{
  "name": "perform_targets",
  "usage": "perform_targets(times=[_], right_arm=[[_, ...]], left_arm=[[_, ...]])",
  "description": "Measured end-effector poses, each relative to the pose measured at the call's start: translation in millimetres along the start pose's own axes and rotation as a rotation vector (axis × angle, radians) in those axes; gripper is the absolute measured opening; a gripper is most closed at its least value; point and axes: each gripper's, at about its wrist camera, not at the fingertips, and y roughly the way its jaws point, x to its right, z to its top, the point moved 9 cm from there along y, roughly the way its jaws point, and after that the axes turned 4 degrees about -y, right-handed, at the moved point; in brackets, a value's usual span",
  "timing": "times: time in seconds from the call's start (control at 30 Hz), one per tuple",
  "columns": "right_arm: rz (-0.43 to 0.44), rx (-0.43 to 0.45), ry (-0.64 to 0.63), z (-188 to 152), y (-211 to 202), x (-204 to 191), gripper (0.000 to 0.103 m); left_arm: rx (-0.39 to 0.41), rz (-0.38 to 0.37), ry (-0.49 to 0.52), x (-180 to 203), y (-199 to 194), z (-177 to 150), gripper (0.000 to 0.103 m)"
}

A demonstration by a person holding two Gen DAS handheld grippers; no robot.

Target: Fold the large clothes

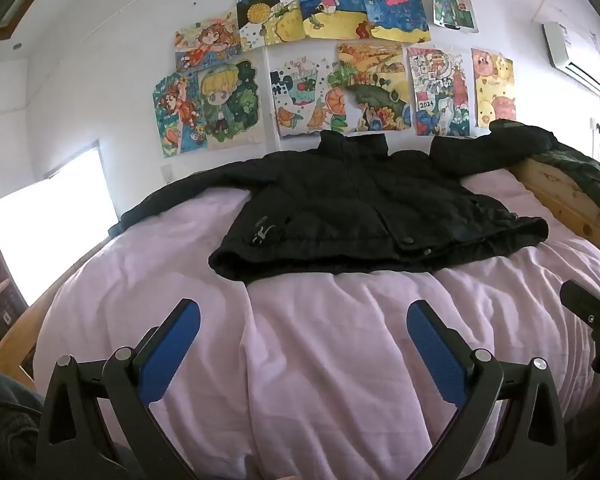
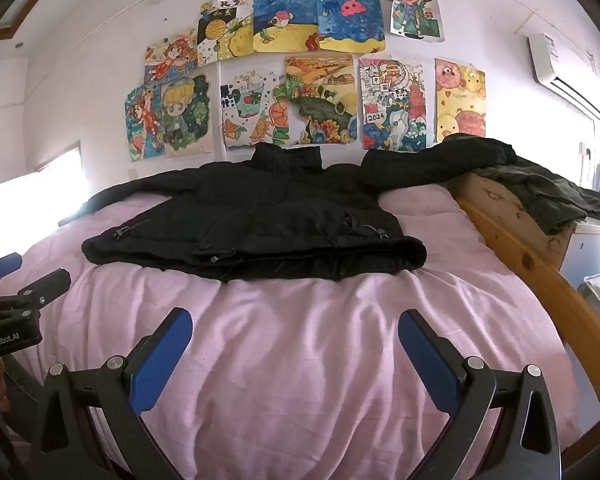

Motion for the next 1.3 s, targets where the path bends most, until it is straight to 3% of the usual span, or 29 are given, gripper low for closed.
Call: perform_targets(times=[1.3], right_arm=[[0.003,-0.002,0.001,-0.2,-0.7,-0.6,0.103]], left_arm=[[0.005,0.008,0.005,-0.5,2.3,-3.5,0.102]])
